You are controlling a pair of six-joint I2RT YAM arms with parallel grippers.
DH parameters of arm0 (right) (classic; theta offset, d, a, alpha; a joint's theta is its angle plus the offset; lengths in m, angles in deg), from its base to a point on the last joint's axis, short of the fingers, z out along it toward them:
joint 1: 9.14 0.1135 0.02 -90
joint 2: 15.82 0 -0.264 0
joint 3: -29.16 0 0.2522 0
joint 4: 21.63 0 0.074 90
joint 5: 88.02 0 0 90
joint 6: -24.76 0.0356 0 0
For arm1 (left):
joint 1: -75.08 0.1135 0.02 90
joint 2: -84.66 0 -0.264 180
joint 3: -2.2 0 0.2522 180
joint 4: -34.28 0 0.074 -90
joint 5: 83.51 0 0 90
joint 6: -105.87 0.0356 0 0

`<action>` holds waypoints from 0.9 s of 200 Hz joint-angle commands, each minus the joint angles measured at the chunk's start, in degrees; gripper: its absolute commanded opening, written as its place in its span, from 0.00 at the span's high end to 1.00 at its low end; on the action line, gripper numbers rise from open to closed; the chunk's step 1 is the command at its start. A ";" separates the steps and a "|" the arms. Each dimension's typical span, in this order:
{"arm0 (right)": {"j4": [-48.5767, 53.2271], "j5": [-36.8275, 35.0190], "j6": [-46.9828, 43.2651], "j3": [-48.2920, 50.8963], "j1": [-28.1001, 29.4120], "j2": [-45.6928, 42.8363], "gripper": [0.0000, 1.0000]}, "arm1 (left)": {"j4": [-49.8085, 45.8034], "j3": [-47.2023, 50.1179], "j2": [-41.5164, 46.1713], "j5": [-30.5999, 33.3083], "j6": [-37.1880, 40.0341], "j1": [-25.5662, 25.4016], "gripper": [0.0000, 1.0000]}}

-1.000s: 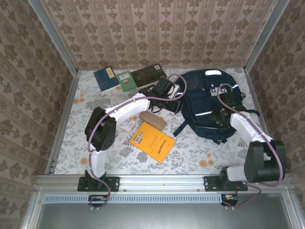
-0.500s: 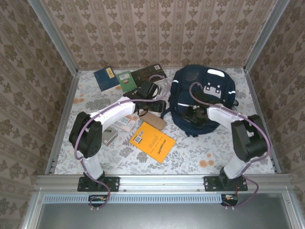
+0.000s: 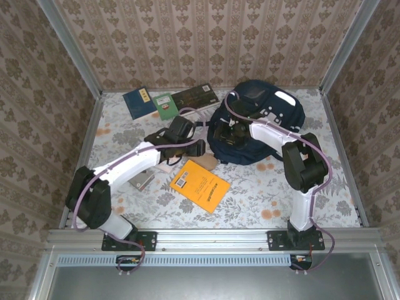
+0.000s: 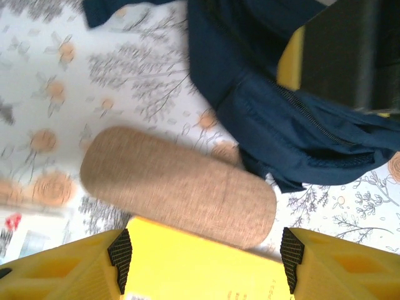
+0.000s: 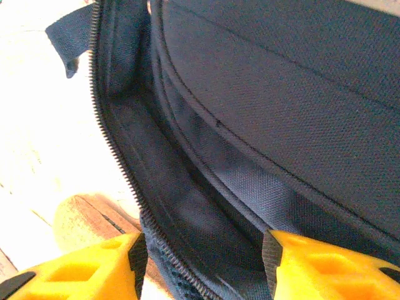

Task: Pack the student bag
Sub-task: Move the student bag to the top-right of the table, then pick up the book from the bottom-center of the table.

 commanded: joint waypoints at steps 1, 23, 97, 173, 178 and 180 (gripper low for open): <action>4.04 -3.82 -6.51 2.04 0.68 -6.91 0.42 | -1.49 4.45 4.64 3.43 -11.13 0.63 0.33; 4.04 -4.41 -11.08 7.22 2.00 -12.46 0.38 | 1.81 12.06 10.16 3.36 -20.81 0.38 0.33; 1.42 -0.74 -19.07 20.68 10.70 -21.51 0.28 | 3.65 21.93 17.59 0.46 -30.27 -0.36 0.33; -1.37 0.21 -17.40 29.04 13.00 -20.73 0.22 | 3.02 24.72 19.98 0.63 -32.76 -6.89 0.23; -1.02 0.21 -17.41 29.03 13.01 -20.52 0.22 | 3.00 25.17 19.99 1.37 -33.69 -7.82 0.23; -0.74 0.33 -17.48 29.03 13.01 -20.42 0.22 | 3.16 25.44 19.95 1.55 -34.12 -8.12 0.23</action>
